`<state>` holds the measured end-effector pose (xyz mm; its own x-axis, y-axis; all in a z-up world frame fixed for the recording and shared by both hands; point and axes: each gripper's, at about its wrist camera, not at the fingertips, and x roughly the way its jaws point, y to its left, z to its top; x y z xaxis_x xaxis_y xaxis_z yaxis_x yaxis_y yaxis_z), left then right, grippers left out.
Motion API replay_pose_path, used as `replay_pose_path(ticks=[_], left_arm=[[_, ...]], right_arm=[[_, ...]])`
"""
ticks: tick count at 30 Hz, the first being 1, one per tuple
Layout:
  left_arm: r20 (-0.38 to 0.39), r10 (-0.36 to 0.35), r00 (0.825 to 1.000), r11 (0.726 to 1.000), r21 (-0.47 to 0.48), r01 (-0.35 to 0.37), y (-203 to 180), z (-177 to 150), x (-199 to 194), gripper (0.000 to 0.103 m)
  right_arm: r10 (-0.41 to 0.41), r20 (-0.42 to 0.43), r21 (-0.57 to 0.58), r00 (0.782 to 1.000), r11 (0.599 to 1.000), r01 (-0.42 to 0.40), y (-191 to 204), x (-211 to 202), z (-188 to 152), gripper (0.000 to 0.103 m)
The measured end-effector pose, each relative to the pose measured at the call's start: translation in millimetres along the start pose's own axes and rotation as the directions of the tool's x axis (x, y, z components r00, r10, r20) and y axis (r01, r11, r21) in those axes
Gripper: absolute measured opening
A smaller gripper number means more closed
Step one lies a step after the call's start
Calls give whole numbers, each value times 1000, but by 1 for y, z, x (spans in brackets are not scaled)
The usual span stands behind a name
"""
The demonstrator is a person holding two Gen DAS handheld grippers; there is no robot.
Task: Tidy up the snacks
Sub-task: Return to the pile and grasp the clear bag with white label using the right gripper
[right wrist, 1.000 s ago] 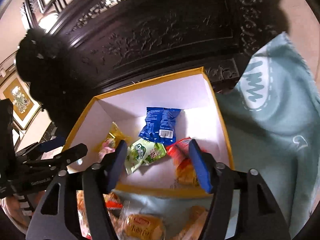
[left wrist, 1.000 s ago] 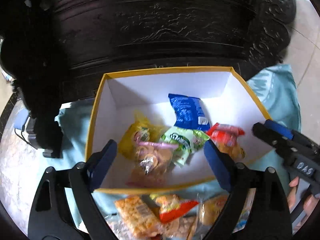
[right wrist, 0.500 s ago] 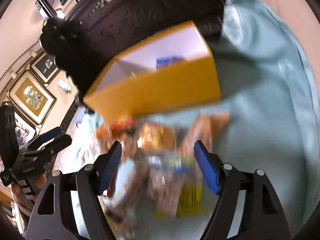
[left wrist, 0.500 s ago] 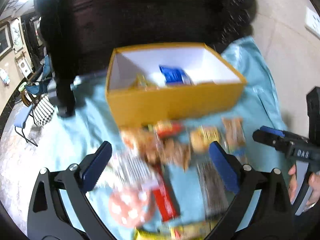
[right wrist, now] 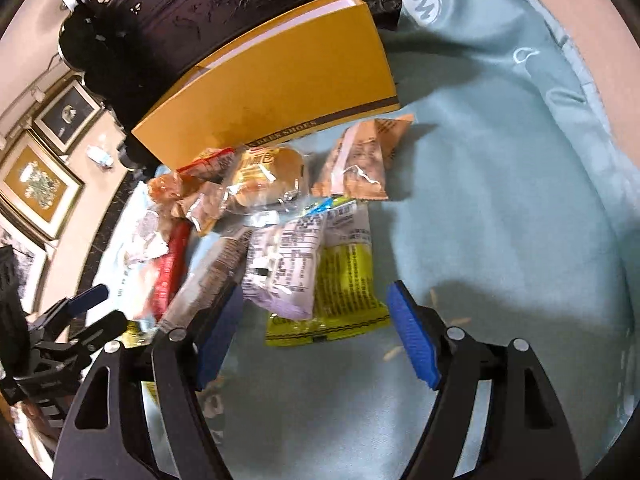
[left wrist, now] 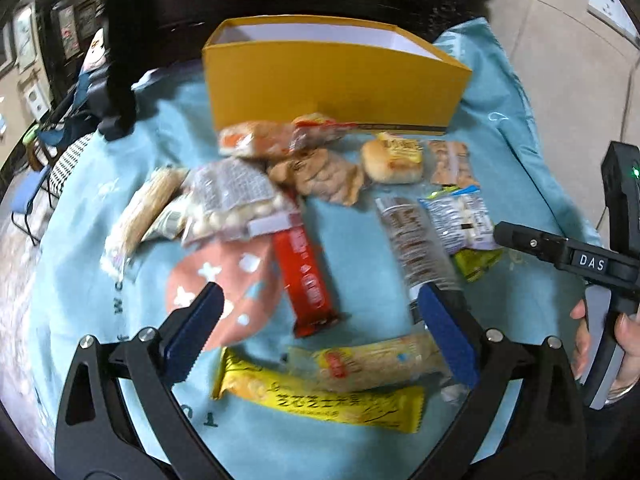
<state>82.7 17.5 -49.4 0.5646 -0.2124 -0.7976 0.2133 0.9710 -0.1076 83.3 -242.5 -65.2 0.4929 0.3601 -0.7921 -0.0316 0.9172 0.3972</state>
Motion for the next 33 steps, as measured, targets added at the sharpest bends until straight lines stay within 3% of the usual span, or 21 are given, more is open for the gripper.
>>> replay_pose_path(ticks=[7, 17, 18, 20, 22, 24, 25, 27, 29, 33], left_arm=[[-2, 35, 999, 998, -47, -35, 17, -7, 0, 99], [-30, 54, 998, 998, -39, -55, 16, -11, 4, 99], [-35, 52, 998, 998, -35, -54, 15, -11, 5, 99], [-41, 55, 998, 998, -30, -56, 12, -11, 7, 99], [-44, 58, 997, 998, -23, -59, 9, -12, 7, 99], [-46, 61, 997, 998, -17, -61, 6, -11, 7, 99], [-45, 62, 997, 998, -12, -62, 5, -10, 7, 99], [-41, 69, 997, 998, 6, -69, -1, -8, 6, 99], [-38, 76, 996, 997, 24, -75, -7, -6, 6, 99], [-41, 97, 994, 995, 35, -95, -11, -4, 6, 99]], right_arm=[[-67, 40, -66, 997, 995, 70, 14, 0, 6, 75], [-182, 16, -237, 983, 955, 181, 53, 42, 16, 74], [-183, 20, -250, 983, 951, 182, 57, 44, 16, 67], [-203, 34, -299, 978, 932, 204, 66, 52, 14, 63], [-244, 53, -352, 968, 903, 246, 74, 55, 11, 51], [-185, 50, -318, 981, 928, 192, 68, 47, 14, 42], [-136, 34, -279, 990, 950, 140, 59, 44, 17, 41], [-124, 34, -249, 992, 960, 129, 48, 40, 18, 41], [-63, 25, -194, 998, 979, 66, 33, 34, 19, 41], [44, 32, -118, 999, 992, -39, 13, 20, 19, 41]])
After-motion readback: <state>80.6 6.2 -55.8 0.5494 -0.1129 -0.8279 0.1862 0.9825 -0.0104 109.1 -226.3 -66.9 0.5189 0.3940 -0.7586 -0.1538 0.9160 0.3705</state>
